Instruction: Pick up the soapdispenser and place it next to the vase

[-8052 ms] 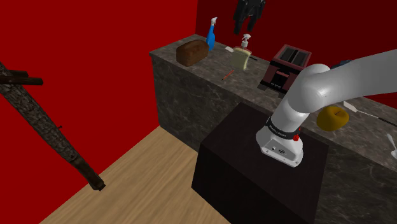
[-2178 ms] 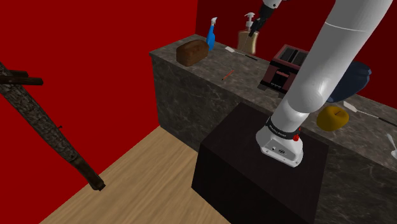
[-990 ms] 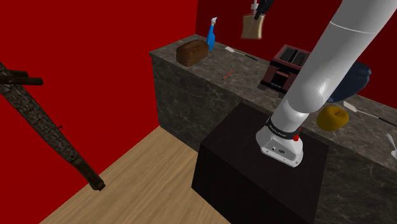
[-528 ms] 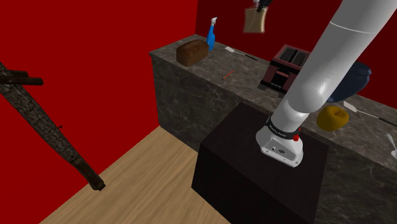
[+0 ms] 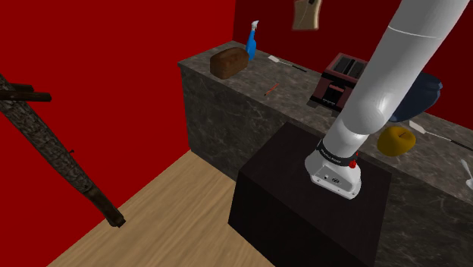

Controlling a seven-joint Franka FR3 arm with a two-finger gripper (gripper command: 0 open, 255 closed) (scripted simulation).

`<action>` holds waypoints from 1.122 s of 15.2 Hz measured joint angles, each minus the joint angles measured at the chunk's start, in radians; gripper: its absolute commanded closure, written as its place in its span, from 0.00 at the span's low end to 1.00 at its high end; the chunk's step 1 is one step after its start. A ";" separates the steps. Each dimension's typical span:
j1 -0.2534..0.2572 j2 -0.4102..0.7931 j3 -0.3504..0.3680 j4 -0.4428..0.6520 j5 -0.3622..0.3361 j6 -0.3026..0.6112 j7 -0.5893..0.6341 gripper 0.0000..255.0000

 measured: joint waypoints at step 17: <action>-0.127 -0.559 0.100 -0.328 -0.410 -0.052 0.025 1.00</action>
